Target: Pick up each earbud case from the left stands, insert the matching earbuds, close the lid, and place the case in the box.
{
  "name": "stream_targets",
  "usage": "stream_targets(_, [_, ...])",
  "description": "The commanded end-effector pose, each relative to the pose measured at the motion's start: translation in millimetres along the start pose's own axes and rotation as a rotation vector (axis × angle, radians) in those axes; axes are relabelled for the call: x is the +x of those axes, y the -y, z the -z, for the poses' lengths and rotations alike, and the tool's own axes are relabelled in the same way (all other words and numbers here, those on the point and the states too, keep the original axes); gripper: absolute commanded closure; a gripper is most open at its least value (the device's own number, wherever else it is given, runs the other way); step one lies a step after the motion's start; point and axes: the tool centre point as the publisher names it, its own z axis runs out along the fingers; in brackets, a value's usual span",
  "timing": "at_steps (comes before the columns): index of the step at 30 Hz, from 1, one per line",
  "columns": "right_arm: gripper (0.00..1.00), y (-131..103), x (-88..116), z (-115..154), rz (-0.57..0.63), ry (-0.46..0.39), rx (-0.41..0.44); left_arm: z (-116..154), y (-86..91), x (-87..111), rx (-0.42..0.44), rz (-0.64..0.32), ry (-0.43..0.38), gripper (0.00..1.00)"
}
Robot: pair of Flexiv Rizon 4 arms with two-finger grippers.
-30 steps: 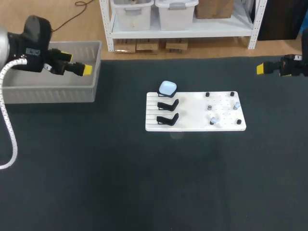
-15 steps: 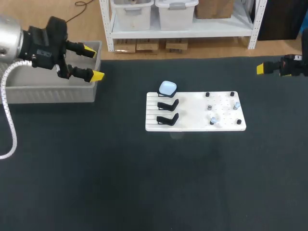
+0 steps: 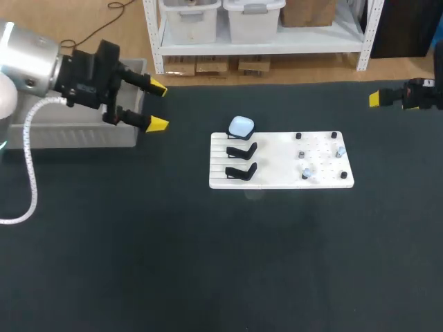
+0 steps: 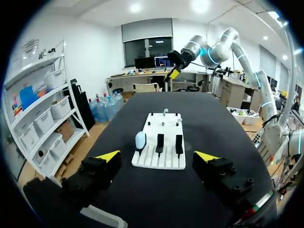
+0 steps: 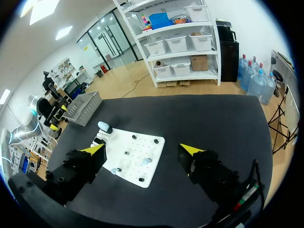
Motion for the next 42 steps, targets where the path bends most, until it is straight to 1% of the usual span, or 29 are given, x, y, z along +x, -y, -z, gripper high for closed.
stream_targets(1, [0.00,0,0,0,0.000,0.000,-0.001,-15,-8.2,4.1,0.061,-0.007,0.004,0.00])
stream_targets(7, [0.00,0,0,0,0.000,0.000,-0.001,-30,-13.0,11.1,0.083,0.000,0.008,0.00])
stream_targets(16, [0.00,0,0,0,0.000,0.000,-0.001,-44,-17.8,14.7,0.120,-0.006,0.016,0.00])
stream_targets(18, [0.00,0,0,0,0.000,0.000,-0.001,-47,-18.0,15.0,0.122,-0.024,0.024,0.00])
stream_targets(20, [0.00,0,0,0,0.000,0.000,-0.001,-51,-16.7,13.7,0.109,-0.063,0.024,0.00])
stream_targets(21, [0.00,0,0,0,0.000,0.000,-0.001,-54,-16.9,14.1,0.112,-0.065,0.023,0.00])
stream_targets(27, [0.00,0,0,0,0.000,0.000,-0.001,-75,-25.1,22.2,0.126,-0.052,0.008,0.00])
stream_targets(31, [0.00,0,0,0,0.000,0.000,-0.001,-86,-25.5,26.0,0.141,-0.043,0.002,0.00])
stream_targets(37, [0.00,0,0,0,0.000,0.000,-0.001,-104,-28.9,31.2,0.161,-0.023,0.003,0.00])
stream_targets(42, [0.00,0,0,0,0.000,0.000,-0.001,-115,-36.0,38.8,0.173,-0.009,0.007,0.00])
